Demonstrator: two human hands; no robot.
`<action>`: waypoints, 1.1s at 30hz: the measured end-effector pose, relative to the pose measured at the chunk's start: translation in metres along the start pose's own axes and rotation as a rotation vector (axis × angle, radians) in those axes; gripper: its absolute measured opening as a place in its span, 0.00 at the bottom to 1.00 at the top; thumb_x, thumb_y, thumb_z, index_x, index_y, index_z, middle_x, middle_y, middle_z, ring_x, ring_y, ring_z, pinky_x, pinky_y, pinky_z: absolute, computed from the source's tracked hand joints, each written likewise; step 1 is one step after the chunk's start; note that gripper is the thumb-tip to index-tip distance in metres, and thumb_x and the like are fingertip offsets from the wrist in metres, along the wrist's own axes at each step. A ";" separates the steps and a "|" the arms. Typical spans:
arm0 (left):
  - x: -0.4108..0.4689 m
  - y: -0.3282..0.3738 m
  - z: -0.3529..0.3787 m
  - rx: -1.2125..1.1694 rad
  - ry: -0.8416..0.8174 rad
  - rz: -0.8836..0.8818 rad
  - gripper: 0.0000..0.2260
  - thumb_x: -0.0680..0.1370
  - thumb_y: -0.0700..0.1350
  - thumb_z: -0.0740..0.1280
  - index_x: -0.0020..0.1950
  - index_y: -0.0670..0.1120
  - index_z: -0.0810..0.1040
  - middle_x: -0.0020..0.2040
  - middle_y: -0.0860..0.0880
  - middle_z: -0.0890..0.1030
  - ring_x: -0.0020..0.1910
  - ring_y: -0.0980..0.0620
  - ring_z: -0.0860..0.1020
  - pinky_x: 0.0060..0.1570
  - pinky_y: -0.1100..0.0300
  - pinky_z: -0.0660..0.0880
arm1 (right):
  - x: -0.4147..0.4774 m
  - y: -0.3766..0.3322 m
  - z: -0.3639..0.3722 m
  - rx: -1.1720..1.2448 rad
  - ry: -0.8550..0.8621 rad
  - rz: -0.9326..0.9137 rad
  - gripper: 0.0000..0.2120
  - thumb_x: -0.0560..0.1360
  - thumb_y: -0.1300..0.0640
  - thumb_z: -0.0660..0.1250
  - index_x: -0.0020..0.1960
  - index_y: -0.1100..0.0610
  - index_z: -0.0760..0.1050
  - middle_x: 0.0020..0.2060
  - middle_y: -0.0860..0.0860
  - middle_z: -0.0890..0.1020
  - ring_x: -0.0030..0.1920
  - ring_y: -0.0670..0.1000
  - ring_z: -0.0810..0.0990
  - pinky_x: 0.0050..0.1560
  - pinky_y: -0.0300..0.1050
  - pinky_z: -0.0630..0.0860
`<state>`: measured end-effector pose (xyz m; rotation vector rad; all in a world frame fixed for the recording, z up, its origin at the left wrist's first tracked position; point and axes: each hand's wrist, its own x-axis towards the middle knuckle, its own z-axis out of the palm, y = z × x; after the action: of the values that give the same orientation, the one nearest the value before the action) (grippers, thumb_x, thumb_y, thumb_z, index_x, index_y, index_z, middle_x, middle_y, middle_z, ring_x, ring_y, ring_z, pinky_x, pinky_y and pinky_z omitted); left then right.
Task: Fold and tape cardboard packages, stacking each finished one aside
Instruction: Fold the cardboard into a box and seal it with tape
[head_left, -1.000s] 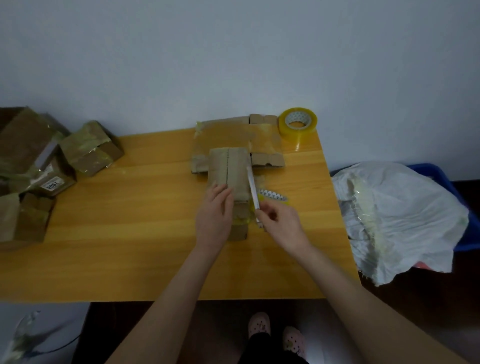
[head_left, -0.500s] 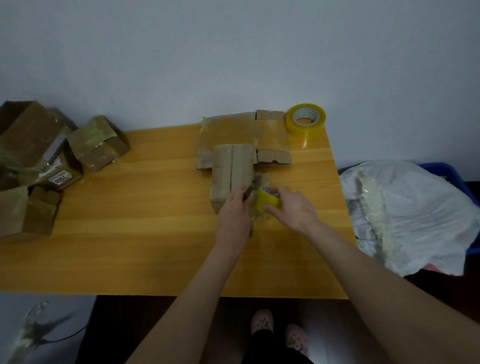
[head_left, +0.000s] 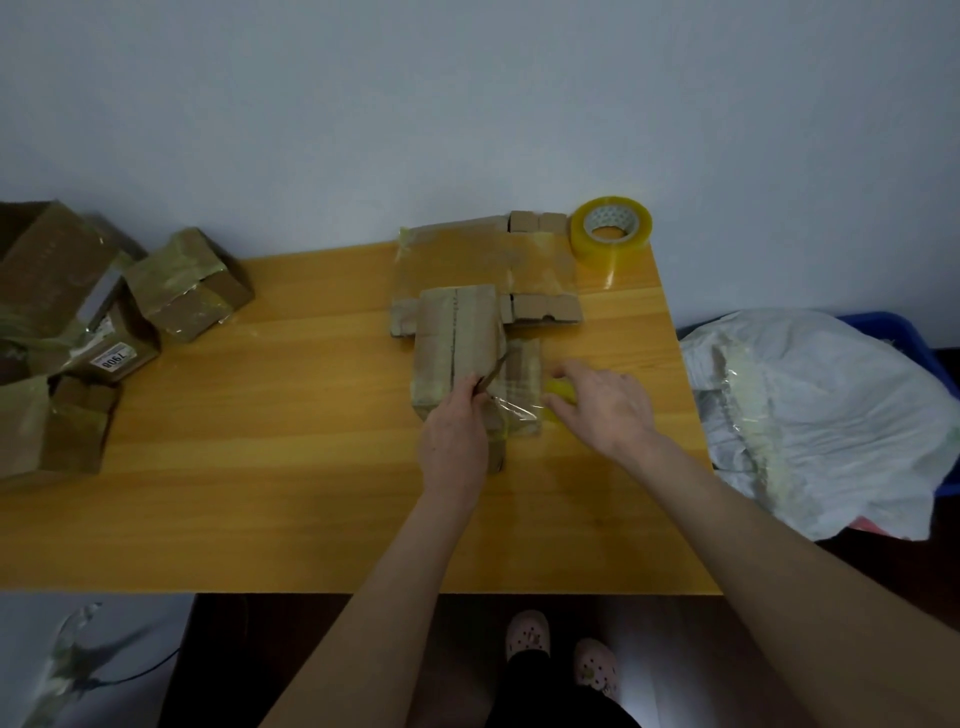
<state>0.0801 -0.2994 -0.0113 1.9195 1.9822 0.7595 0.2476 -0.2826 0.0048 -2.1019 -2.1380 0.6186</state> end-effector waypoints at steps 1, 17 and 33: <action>0.000 -0.001 0.001 0.005 0.005 0.004 0.09 0.81 0.42 0.61 0.58 0.44 0.77 0.43 0.45 0.82 0.39 0.44 0.80 0.36 0.47 0.76 | -0.001 0.001 0.000 0.017 -0.015 -0.005 0.20 0.81 0.43 0.56 0.71 0.48 0.64 0.54 0.53 0.82 0.55 0.55 0.79 0.54 0.50 0.72; -0.018 0.007 -0.034 0.104 -0.121 0.059 0.10 0.83 0.43 0.57 0.56 0.42 0.76 0.41 0.50 0.76 0.37 0.51 0.73 0.35 0.65 0.65 | -0.009 -0.015 -0.002 0.233 0.009 0.192 0.13 0.82 0.47 0.57 0.60 0.45 0.78 0.50 0.50 0.82 0.49 0.54 0.79 0.39 0.44 0.72; -0.040 0.028 -0.021 0.314 -0.333 0.015 0.24 0.81 0.36 0.55 0.77 0.49 0.59 0.51 0.44 0.79 0.46 0.46 0.77 0.44 0.55 0.74 | -0.006 -0.026 0.000 0.172 0.026 0.254 0.13 0.81 0.48 0.57 0.57 0.47 0.79 0.50 0.51 0.82 0.50 0.54 0.80 0.38 0.44 0.70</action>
<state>0.0957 -0.3433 0.0149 2.0670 1.9631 0.1176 0.2233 -0.2881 0.0148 -2.2874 -1.7477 0.7636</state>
